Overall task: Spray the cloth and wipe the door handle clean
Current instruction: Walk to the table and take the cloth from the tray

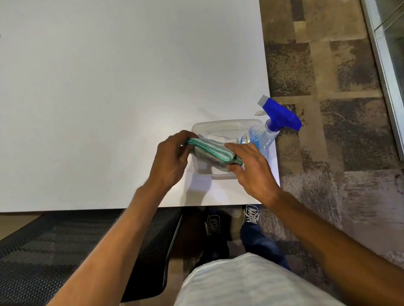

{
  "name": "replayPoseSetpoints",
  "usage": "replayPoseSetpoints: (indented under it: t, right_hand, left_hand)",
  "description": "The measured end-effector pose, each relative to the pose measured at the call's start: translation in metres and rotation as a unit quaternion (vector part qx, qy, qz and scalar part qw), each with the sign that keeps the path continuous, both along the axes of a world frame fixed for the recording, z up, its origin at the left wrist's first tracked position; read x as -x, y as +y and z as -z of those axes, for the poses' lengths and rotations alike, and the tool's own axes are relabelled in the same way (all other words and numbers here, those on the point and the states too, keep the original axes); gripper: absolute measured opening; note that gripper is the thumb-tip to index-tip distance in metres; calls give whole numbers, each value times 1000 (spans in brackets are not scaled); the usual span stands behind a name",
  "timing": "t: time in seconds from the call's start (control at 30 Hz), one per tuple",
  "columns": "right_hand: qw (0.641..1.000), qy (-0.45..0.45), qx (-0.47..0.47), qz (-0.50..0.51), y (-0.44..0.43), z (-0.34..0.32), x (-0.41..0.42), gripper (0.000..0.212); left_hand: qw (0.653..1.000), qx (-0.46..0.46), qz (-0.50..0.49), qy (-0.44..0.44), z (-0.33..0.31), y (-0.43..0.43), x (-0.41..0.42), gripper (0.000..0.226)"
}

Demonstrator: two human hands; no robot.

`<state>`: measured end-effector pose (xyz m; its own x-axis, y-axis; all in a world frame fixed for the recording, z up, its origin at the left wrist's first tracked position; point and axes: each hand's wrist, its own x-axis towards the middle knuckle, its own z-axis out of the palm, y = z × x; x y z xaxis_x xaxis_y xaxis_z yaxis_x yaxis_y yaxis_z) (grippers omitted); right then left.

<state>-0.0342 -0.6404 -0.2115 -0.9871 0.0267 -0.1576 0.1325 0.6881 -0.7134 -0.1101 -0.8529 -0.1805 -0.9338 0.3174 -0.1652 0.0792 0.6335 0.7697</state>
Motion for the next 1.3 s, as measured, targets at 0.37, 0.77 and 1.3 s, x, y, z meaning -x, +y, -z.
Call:
replayPoseSetpoints:
  t: [0.37,0.77,1.3]
  right_hand:
    - [980,-24,194,30,3,-37,12,24]
    - [901,-36,418,115,-6,-73,30,13]
    - [936,-29,279,213,9,-70,-28,10]
  left_hand:
    - [978,-140,-20,-151,-38,-21,18,17]
    - [904,-324,-82,-267,-56,-36,3,43]
    - [909,-318,-115,-246,-41,-39,-35,88]
